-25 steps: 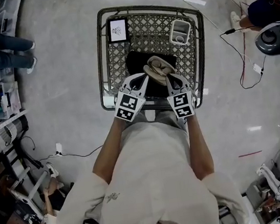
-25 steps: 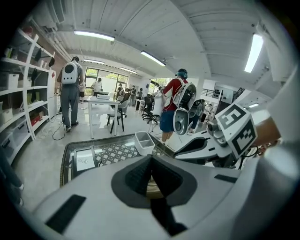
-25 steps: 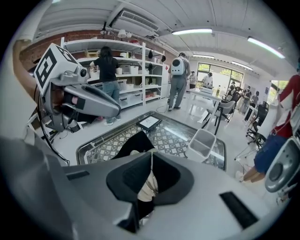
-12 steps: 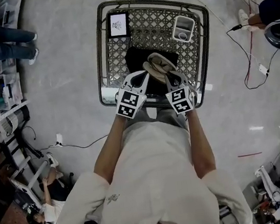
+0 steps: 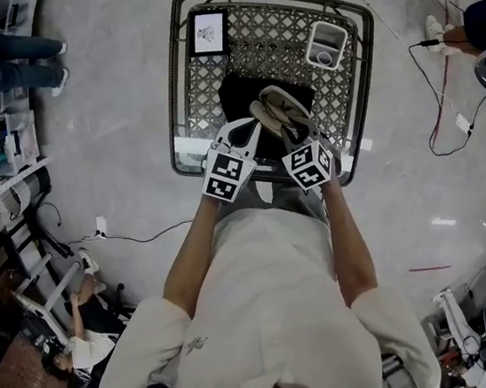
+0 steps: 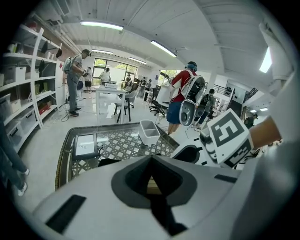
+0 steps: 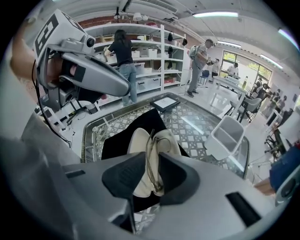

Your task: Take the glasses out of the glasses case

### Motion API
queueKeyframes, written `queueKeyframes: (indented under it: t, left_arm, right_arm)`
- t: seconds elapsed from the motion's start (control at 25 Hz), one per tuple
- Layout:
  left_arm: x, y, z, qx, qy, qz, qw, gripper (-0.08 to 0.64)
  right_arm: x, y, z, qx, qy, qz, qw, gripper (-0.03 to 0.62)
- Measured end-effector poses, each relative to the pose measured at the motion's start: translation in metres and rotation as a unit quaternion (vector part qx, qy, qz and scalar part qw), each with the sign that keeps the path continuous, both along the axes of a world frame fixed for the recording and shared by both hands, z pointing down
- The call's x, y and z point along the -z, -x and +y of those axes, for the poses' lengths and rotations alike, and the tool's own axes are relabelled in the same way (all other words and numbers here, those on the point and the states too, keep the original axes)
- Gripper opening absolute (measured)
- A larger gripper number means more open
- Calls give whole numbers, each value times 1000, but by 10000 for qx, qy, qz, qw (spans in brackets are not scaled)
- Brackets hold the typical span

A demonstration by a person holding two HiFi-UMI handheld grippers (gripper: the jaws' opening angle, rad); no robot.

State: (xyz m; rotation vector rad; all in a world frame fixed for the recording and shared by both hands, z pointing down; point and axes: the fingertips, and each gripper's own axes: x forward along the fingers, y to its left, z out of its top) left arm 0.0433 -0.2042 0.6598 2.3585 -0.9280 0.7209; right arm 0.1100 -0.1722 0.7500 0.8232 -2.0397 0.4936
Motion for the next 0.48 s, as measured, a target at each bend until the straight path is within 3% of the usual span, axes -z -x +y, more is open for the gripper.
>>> queueKeyframes:
  t: [0.48]
  left_arm:
    - [-13, 1, -2, 121, 159, -48, 9998, 9]
  right_arm:
    - [-41, 10, -1, 527, 284, 303, 9977, 137]
